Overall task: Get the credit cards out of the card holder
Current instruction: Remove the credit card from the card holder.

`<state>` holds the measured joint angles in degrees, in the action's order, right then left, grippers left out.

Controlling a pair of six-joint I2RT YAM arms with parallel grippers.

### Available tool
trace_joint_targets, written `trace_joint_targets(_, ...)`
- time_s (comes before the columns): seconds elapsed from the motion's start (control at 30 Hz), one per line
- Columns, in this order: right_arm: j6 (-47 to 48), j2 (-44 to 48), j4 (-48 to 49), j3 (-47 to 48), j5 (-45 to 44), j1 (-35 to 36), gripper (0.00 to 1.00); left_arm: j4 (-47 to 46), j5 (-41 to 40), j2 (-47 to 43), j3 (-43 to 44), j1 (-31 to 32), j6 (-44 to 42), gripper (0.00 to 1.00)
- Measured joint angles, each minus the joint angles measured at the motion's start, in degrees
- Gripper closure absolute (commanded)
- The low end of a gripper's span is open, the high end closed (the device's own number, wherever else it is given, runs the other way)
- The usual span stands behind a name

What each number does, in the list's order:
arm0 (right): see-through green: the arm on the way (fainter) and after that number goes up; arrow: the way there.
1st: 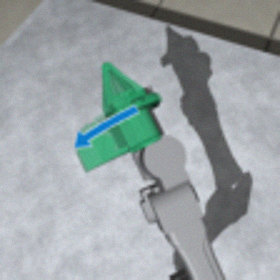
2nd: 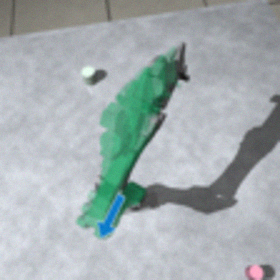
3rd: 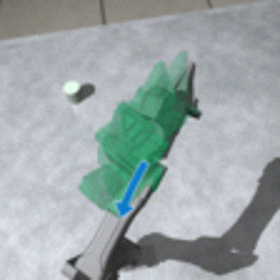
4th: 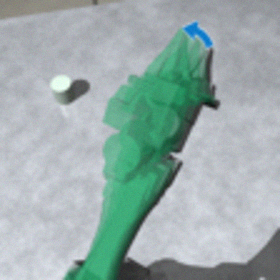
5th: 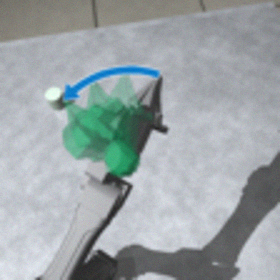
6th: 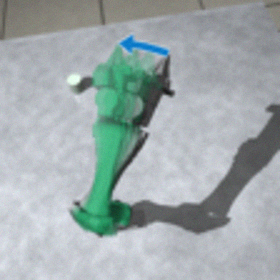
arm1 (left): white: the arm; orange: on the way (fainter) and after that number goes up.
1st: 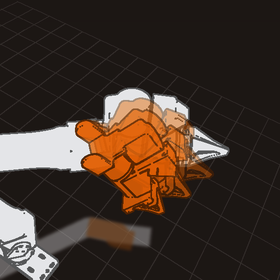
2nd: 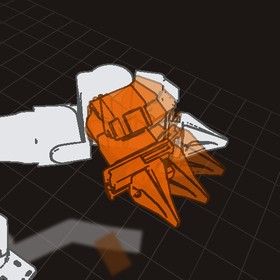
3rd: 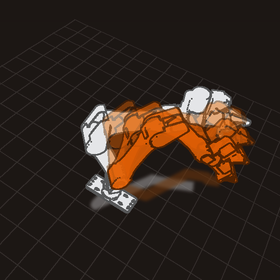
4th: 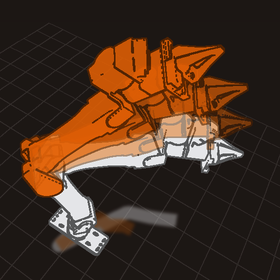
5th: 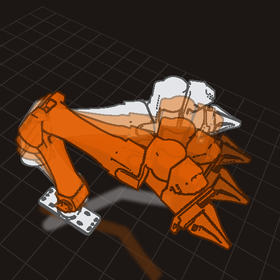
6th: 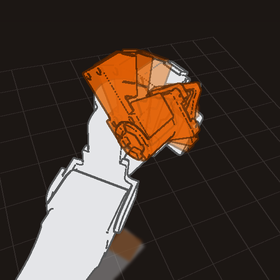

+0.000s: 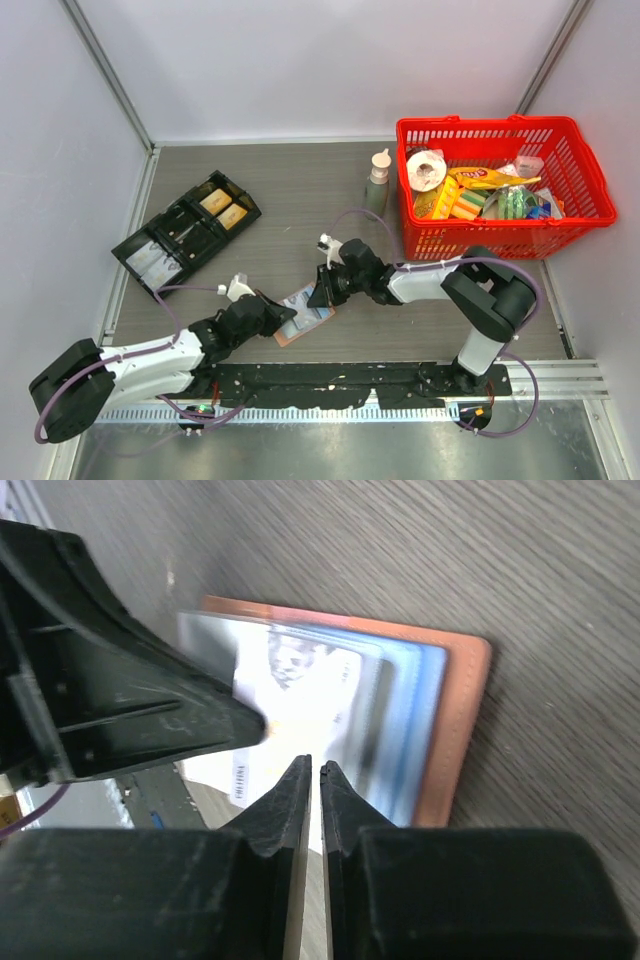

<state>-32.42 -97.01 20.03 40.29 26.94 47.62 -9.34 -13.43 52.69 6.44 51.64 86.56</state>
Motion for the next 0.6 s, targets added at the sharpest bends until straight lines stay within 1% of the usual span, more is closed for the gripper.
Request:
trace_joint_targets(0.07,0.04,-1.16,-0.85,0.00,-0.50,0.00,0.88,-0.79,0.00,-0.37,-0.50,0.00,0.04,0.99)
trace_joint_targets(0.13,-0.13,-2.03,-1.11,0.00,-0.50,0.00,0.88,-1.53,-0.02,-1.01,-1.25,0.00,0.07,0.95)
trace_joint_targets(0.3,-0.13,-2.05,-1.01,0.00,-0.90,0.00,0.89,-2.14,0.00,-2.56,-2.19,0.00,-0.07,0.91)
trace_joint_targets(0.4,-0.17,-2.05,-1.01,0.00,-1.22,0.00,0.90,-2.21,0.02,-3.74,-2.69,0.00,-0.28,0.90)
trace_joint_targets(0.5,-0.26,-2.05,-1.05,-0.02,-1.49,0.02,0.91,-2.23,0.04,-5.46,-3.41,0.00,-0.55,0.91)
trace_joint_targets(0.6,-0.31,-2.05,-1.11,-0.02,-1.55,0.00,0.91,-2.19,0.02,-7.30,-3.72,0.00,-1.18,1.00)
